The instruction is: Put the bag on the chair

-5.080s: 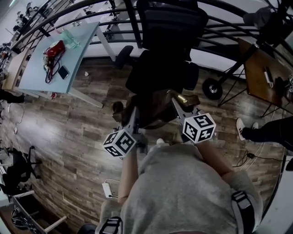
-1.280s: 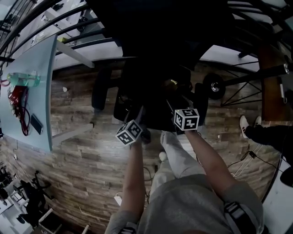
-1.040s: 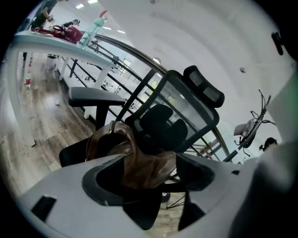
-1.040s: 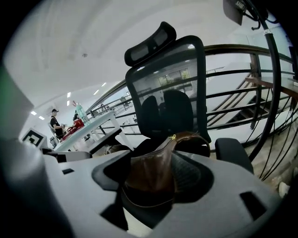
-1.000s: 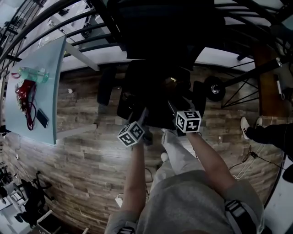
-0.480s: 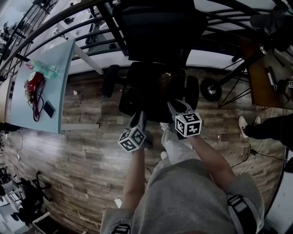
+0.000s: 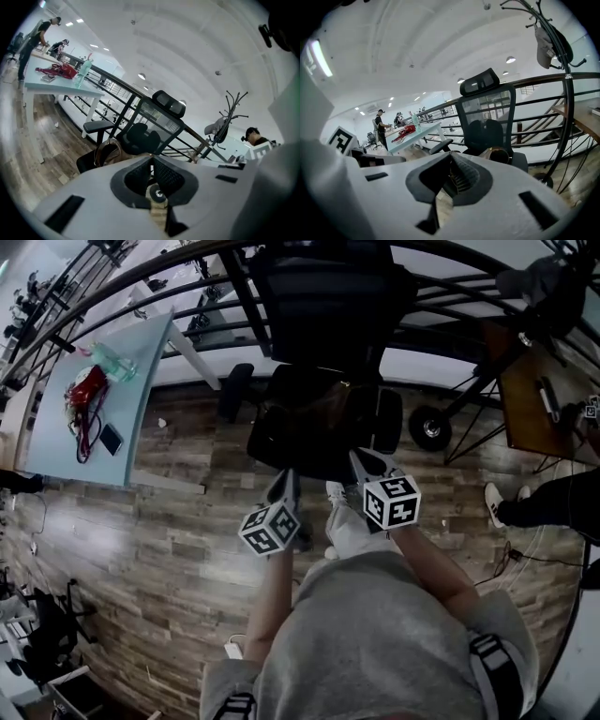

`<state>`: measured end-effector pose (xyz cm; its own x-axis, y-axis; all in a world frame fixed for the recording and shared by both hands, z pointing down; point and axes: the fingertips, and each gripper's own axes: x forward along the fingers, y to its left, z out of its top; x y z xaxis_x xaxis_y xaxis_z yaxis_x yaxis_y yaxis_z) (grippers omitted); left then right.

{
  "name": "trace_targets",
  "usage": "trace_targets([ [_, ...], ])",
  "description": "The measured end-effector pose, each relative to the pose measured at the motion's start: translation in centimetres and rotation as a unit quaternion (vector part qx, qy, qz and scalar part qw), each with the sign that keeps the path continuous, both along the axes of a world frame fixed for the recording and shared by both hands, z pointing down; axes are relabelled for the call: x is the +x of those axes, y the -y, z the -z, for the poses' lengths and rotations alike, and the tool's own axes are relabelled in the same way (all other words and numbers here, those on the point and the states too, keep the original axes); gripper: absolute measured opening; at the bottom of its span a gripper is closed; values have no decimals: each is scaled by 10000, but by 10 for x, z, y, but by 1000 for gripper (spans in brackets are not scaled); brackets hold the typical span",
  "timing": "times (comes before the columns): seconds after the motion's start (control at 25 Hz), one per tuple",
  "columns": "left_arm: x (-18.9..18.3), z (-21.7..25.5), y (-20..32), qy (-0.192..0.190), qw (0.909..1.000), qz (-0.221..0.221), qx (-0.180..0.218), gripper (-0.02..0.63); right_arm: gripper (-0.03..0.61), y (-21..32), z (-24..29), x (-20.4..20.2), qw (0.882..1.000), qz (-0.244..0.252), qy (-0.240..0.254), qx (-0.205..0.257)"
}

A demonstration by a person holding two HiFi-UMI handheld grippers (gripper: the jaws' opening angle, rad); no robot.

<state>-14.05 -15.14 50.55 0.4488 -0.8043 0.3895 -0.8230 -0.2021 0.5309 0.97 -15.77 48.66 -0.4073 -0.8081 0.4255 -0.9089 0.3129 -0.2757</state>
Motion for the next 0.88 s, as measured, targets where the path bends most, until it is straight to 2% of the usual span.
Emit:
trace_targets([
  [0.24,8,21,-29,144,9994,-288,150,11,6,-33,21,-1,9999,124,82,87],
  [0.36,11,27,-43,36,9992,-369,147,11,6,-48,30,-1,9996,164,110,182],
  [0.88,5,42,-57,-160,9990,-341,236,8,3,-62,47,-12,9988,312,162,330],
])
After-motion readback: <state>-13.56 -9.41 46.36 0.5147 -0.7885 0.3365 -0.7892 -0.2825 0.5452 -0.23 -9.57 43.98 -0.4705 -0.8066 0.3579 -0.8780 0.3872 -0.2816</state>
